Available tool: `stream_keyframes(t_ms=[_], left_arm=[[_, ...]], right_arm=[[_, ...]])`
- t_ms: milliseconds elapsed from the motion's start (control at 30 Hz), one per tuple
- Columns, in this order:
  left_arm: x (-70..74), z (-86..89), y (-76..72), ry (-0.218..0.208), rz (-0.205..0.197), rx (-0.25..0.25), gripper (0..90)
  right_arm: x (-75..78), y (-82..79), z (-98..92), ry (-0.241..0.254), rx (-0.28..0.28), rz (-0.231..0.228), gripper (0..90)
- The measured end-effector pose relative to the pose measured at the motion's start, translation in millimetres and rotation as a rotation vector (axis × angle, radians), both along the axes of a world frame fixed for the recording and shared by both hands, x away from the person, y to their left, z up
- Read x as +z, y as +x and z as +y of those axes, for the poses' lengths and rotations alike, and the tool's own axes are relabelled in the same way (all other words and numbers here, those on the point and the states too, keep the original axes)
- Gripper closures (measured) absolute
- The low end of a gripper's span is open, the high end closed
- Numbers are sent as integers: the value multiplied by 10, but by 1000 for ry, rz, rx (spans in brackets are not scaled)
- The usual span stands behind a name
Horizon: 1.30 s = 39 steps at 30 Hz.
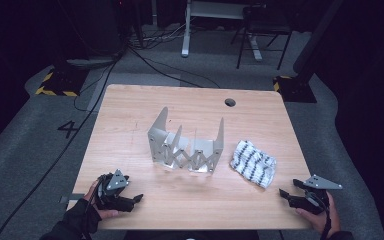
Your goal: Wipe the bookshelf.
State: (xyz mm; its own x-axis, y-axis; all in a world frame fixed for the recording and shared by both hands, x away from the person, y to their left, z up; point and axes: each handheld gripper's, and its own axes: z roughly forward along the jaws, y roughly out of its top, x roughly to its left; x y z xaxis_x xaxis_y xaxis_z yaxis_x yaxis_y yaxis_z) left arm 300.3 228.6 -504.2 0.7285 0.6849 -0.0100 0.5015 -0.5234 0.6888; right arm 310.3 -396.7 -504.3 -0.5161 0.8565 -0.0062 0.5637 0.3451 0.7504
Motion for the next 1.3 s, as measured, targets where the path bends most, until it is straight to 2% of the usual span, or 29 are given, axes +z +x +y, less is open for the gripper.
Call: stream_keyframes(t_ms=[1300], left_arm=[[-2,5,31,-1,1,-23,145]], right_arm=[[-1,11,5,3,-3,0,261]])
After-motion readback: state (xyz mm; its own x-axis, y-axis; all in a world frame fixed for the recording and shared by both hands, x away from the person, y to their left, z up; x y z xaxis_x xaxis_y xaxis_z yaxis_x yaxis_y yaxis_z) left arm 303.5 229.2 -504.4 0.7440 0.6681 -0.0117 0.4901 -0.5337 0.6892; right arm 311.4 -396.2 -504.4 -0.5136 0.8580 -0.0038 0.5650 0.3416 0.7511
